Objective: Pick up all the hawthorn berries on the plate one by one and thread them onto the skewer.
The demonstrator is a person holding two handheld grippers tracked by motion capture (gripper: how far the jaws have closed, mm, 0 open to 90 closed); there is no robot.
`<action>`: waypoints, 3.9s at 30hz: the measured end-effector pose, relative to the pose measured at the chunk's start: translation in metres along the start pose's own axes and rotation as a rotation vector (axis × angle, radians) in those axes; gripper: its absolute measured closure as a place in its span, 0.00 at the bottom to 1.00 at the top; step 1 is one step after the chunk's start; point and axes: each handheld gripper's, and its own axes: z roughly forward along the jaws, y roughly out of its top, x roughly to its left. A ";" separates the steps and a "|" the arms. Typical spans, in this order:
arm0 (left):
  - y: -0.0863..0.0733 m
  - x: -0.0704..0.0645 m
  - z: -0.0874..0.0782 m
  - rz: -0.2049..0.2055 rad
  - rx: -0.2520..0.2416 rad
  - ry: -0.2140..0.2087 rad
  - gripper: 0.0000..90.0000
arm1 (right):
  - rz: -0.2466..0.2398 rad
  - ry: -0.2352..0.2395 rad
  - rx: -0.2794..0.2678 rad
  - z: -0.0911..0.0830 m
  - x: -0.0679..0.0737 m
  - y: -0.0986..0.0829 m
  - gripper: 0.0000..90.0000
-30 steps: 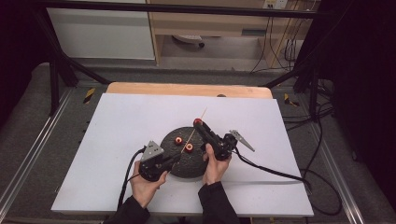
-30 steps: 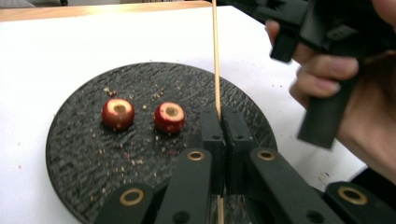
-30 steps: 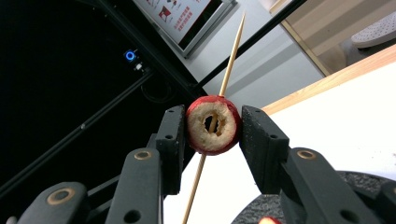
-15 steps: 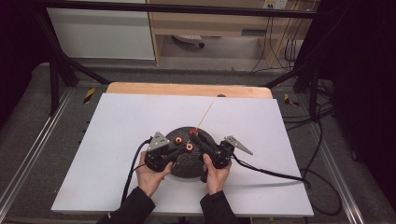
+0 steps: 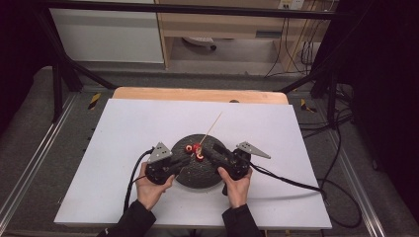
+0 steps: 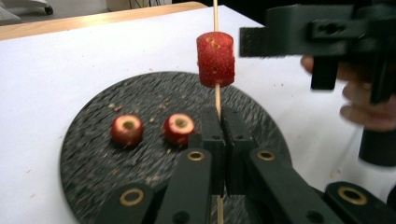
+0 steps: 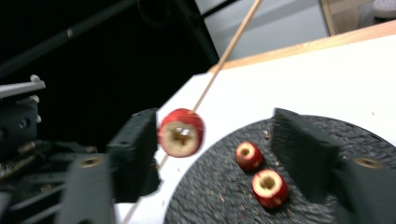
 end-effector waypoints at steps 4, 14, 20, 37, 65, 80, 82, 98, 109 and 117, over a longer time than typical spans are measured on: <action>-0.009 0.011 -0.014 0.015 0.026 0.001 0.99 | -0.053 -0.012 0.093 -0.002 -0.003 0.006 0.18; -0.028 0.029 -0.045 0.052 0.083 0.009 0.99 | -0.209 -0.042 0.333 -0.007 -0.012 0.017 0.05; -0.042 0.041 -0.064 0.052 0.098 0.012 0.99 | -0.308 -0.072 0.455 -0.002 -0.009 0.026 0.05; -0.065 0.057 -0.090 0.036 0.120 0.006 0.98 | -0.460 -0.113 0.703 0.043 0.003 0.040 0.07; -0.067 0.059 -0.087 0.032 0.136 -0.002 0.98 | -0.600 -0.039 1.006 0.109 -0.009 0.034 0.56; -0.068 0.060 -0.087 0.035 0.141 -0.001 0.98 | -0.558 -0.020 1.047 0.116 -0.015 0.033 0.69; -0.068 0.060 -0.086 0.034 0.139 0.000 0.98 | -0.555 -0.019 1.036 0.114 -0.013 0.035 0.69; -0.067 0.054 -0.086 0.047 0.130 0.004 0.98 | -0.353 -0.026 0.743 0.063 0.005 0.060 0.70; -0.065 0.046 -0.080 0.040 0.114 0.020 0.98 | -0.139 0.005 0.443 0.031 -0.007 0.035 0.70; -0.063 0.037 -0.072 0.023 0.106 0.045 0.98 | -0.009 0.014 0.226 0.011 -0.012 0.019 0.70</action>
